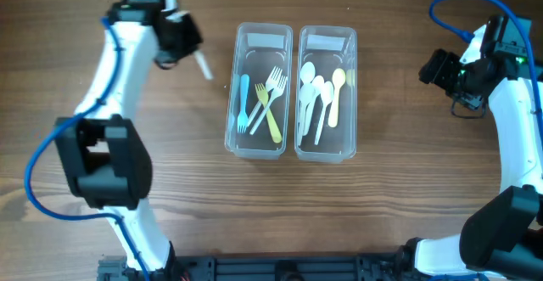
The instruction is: Pack container
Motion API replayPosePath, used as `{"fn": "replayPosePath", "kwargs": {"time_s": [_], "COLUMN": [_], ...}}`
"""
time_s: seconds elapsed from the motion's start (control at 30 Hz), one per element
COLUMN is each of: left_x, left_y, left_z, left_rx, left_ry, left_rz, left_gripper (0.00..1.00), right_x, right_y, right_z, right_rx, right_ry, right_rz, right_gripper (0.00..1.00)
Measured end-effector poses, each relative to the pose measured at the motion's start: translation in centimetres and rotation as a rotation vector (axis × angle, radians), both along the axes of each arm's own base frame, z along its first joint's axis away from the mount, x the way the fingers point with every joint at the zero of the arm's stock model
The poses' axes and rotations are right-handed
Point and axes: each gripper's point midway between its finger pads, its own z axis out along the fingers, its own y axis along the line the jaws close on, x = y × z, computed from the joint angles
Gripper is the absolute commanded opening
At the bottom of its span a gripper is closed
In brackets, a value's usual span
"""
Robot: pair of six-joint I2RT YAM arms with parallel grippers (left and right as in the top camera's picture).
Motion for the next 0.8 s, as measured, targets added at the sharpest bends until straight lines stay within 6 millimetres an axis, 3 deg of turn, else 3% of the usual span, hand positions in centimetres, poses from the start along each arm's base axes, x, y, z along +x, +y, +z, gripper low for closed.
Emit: {"fn": "replayPosePath", "kwargs": {"time_s": [0.13, 0.23, 0.27, 0.33, 0.47, 0.57, 0.63, 0.67, 0.73, 0.8], "left_x": [-3.7, -6.3, -6.5, -6.4, -5.5, -4.7, -4.1, -3.8, -3.1, -2.1], "left_y": [-12.5, -17.4, -17.7, -17.4, -15.1, -13.6, -13.0, -12.5, -10.8, -7.7], "left_z": [0.9, 0.6, 0.6, 0.1, -0.4, -0.4, 0.0, 0.2, 0.9, 1.7], "left_rx": [0.029, 0.114, 0.133, 0.179, 0.215, 0.228, 0.225, 0.223, 0.215, 0.211], "left_ry": [-0.046, -0.078, -0.084, -0.092, -0.08, -0.084, -0.099, -0.104, -0.111, -0.116], "left_rz": [-0.385, -0.559, -0.571, -0.58, -0.538, -0.501, -0.482, -0.466, -0.409, -0.327], "left_gripper": [0.05, 0.21, 0.23, 0.31, 0.36, 0.37, 0.38, 0.38, 0.38, 0.38], "right_x": [0.0, 0.0, 0.0, 0.0, 0.1, 1.1, 2.0, 2.4, 2.8, 2.9], "right_y": [0.0, 0.0, 0.0, 0.0, 0.3, 2.1, 4.7, 6.1, 8.2, 9.6], "right_z": [0.0, 0.0, 0.0, 0.0, 0.1, 0.7, 0.9, 0.3, -2.2, -5.4], "right_rx": [0.0, 0.0, 0.0, -0.001, 0.013, 0.094, 0.132, 0.139, 0.154, 0.172], "right_ry": [0.0, 0.0, 0.0, 0.0, -0.005, -0.062, -0.089, -0.081, -0.022, 0.053], "right_rz": [0.0, 0.0, 0.0, 0.002, 0.013, 0.067, 0.146, 0.185, 0.239, 0.265], "right_gripper": [0.85, 0.85, 0.82, 0.78, 0.74, 0.51, 0.39, 0.36, 0.14, 0.14]}}
